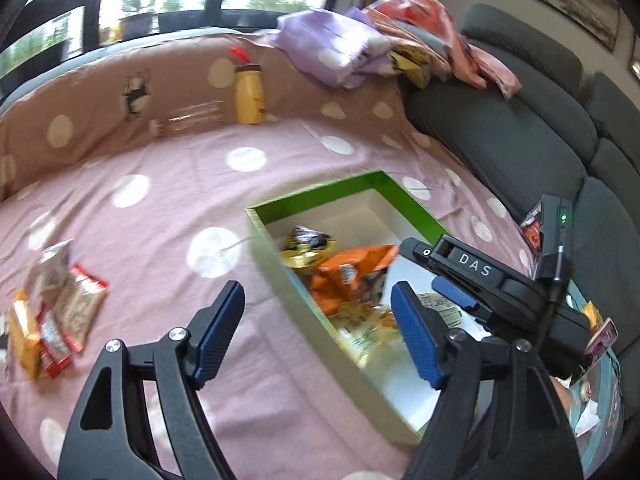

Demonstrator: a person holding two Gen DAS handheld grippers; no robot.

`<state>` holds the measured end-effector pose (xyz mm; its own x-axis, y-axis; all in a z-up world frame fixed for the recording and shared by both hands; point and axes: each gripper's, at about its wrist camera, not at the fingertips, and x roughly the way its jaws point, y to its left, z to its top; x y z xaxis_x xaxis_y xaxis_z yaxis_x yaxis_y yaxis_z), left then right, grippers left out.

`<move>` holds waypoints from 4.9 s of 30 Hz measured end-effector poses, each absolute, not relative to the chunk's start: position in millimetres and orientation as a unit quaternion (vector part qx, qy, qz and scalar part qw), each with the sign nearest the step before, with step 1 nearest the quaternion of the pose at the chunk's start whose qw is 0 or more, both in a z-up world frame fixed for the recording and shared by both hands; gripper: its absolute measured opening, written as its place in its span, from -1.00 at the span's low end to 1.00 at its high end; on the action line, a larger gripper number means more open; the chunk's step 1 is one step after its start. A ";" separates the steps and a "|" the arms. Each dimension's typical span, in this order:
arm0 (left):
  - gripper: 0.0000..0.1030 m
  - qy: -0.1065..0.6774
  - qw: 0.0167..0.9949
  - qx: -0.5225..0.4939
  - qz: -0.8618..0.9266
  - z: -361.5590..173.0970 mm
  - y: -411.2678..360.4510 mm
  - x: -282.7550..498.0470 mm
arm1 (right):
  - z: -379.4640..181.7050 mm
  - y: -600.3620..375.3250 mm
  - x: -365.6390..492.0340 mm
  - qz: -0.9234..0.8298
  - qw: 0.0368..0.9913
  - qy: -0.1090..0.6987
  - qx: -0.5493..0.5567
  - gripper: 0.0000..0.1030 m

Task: Organize snacks
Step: 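Lower the orange bag into the box and open the right gripper, then withdraw the right gripper from the box toward the snack pile, then grasp the yellow biscuit pack with the right gripper, then lift the yellow biscuit pack and carry it over the green box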

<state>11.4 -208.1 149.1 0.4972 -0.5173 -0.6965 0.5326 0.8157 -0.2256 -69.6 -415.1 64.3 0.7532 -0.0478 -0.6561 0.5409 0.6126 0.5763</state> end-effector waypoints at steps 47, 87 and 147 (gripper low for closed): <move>0.60 0.432 0.879 -0.130 -0.155 118.2 -34.4 8.0 | 64.0 -282.1 -15.3 -0.104 0.900 0.382 0.183 0.50; 0.65 0.482 0.856 -0.185 -0.033 67.8 83.5 65.0 | 104.9 -100.8 61.5 0.180 0.859 0.450 0.165 0.53; -0.02 0.364 0.886 -0.015 -0.286 149.5 -132.9 -13.3 | 132.9 -233.8 -61.0 0.107 0.904 0.323 0.261 -0.31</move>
